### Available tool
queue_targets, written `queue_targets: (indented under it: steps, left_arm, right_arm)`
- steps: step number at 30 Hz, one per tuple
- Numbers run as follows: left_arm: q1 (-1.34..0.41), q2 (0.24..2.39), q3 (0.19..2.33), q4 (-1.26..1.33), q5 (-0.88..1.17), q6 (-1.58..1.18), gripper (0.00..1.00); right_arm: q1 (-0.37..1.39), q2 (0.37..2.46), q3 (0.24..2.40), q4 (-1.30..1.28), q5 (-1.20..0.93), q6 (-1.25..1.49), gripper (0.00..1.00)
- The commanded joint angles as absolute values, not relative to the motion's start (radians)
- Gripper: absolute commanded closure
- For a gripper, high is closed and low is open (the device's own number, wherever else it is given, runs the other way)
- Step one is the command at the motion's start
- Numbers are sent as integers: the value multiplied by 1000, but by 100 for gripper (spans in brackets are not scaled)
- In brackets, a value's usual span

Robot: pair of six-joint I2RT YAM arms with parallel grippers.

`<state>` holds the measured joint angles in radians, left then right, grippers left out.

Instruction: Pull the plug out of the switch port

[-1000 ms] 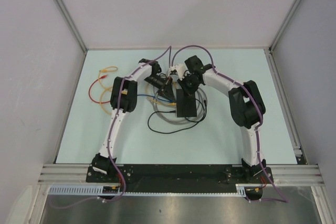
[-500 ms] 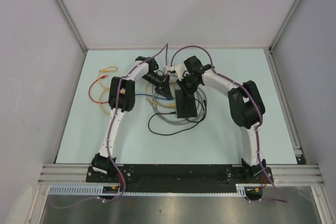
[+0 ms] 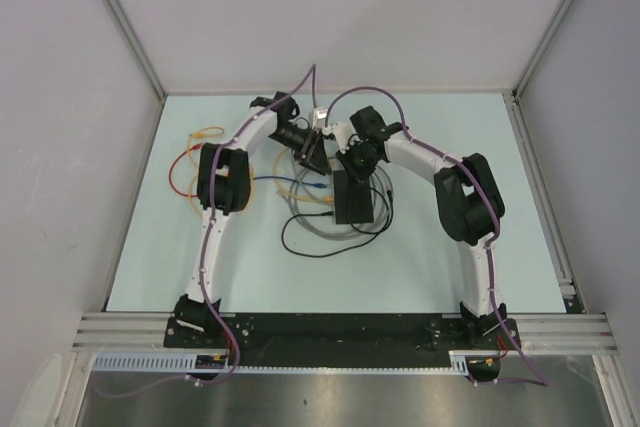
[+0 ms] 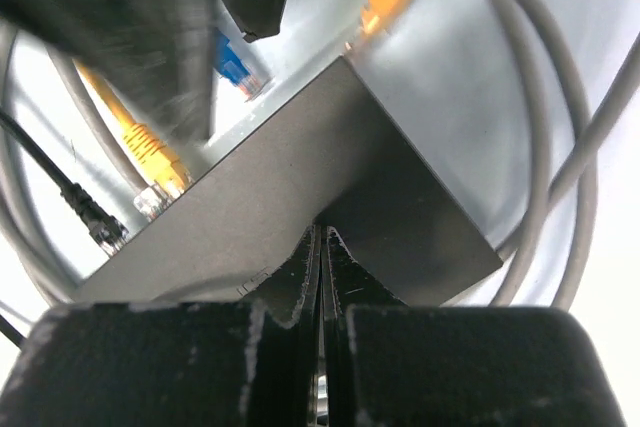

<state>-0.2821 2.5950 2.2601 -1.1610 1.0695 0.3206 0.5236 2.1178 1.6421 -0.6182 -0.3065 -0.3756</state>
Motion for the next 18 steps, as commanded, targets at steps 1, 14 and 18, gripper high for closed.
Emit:
queue_targets:
  steps: [1, 14, 18]
  left_arm:
    - [-235, 2335, 2283, -1009, 1063, 267, 40]
    - [-167, 2109, 2051, -1207, 733, 600, 33]
    - [-147, 2095, 2022, -1134, 725, 534, 30]
  right_arm:
    - [523, 2223, 1582, -764, -235, -394, 100]
    - [518, 2237, 1606, -747, -252, -387, 99]
    - [512, 2279, 1647, -779, -244, -361, 100]
